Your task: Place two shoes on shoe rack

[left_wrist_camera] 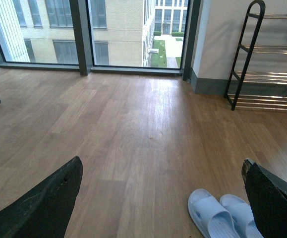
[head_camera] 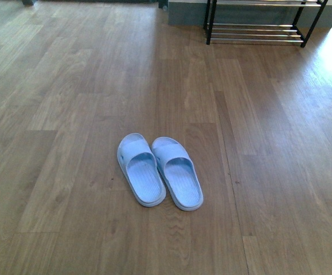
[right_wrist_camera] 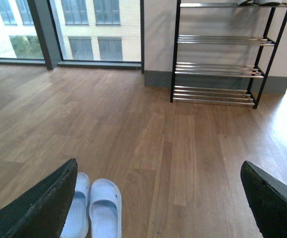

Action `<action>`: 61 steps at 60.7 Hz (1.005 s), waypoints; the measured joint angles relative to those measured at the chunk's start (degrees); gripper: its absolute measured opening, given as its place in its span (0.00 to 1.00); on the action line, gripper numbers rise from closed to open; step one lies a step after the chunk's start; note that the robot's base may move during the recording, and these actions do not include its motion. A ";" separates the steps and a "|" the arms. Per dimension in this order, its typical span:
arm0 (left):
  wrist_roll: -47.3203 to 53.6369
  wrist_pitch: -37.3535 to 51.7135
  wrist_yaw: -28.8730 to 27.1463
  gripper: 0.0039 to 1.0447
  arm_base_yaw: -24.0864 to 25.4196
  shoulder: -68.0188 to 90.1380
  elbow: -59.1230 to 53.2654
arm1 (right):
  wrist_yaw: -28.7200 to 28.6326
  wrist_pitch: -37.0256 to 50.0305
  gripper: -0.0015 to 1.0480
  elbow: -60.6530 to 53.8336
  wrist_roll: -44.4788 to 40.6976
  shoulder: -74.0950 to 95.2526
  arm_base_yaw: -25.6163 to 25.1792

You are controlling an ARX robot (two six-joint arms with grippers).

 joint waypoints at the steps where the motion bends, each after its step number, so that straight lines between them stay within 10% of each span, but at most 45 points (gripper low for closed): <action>1: 0.00 0.00 -0.02 0.91 0.00 0.00 0.00 | 0.00 0.00 0.91 0.00 0.00 -0.04 0.00; 54: 0.00 0.00 0.09 0.91 0.00 0.00 0.00 | 5.73 -3.39 0.91 1.22 -1.77 4.28 1.49; 61: 0.00 0.00 0.07 0.91 0.00 0.00 0.00 | 3.65 7.32 0.91 0.50 -3.63 22.05 1.22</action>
